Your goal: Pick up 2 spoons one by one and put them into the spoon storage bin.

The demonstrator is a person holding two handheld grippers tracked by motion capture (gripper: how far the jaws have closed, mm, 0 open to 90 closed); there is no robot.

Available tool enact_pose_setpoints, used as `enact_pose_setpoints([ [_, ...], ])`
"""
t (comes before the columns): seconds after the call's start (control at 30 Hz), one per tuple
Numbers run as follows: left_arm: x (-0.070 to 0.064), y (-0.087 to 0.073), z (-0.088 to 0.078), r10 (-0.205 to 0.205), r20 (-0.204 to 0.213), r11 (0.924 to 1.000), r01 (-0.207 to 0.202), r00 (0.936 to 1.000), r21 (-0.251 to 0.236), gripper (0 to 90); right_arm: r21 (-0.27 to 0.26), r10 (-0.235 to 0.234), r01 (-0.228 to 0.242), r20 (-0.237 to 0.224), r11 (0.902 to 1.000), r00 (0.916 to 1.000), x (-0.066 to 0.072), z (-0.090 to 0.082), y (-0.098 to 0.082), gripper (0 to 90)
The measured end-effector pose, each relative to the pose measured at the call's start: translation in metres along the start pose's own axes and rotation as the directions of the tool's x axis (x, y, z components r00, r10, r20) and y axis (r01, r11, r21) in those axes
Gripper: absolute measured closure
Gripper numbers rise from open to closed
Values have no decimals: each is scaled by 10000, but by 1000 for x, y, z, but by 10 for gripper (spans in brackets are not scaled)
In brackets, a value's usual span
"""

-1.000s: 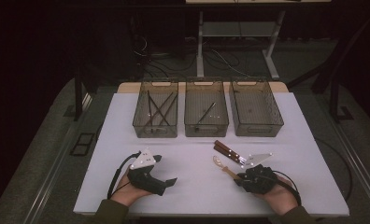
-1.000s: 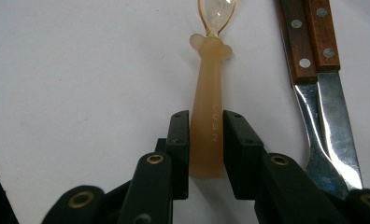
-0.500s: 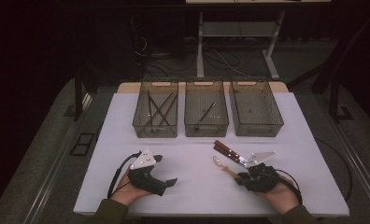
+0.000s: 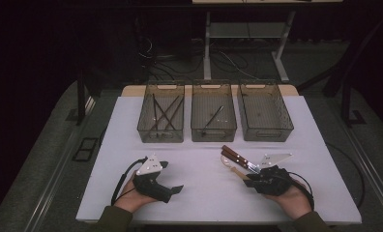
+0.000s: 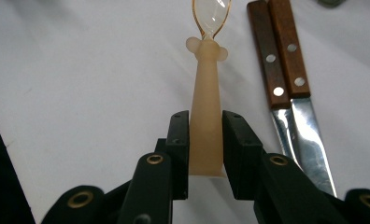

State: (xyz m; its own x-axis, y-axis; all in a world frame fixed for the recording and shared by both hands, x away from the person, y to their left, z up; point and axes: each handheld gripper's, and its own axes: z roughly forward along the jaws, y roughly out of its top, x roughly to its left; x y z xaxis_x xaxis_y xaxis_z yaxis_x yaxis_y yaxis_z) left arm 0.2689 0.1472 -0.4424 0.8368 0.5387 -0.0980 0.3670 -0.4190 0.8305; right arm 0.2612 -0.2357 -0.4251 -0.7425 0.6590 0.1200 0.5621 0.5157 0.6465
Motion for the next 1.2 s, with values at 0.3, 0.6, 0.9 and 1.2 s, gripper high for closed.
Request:
enact_pose_setpoints([
  [0.3,0,0,0,6,-19,10000,-6,10000,-25,6,-446,172,-177,-129,9988,9998,-8,-5,6,733],
  [0.6,0,1,-1,-15,-44,9999,14,10000,-103,6,-940,361,-395,-379,9948,9986,-11,-1,19,733],
  [0.9,0,1,-1,11,-28,9999,-11,10000,-113,6,-1229,378,-428,-430,9915,9984,-15,0,30,732],
  [1.2,-1,1,-2,2,-26,9999,-2,10000,-120,6,-1552,405,-466,-420,9868,9983,-19,-1,43,731],
])
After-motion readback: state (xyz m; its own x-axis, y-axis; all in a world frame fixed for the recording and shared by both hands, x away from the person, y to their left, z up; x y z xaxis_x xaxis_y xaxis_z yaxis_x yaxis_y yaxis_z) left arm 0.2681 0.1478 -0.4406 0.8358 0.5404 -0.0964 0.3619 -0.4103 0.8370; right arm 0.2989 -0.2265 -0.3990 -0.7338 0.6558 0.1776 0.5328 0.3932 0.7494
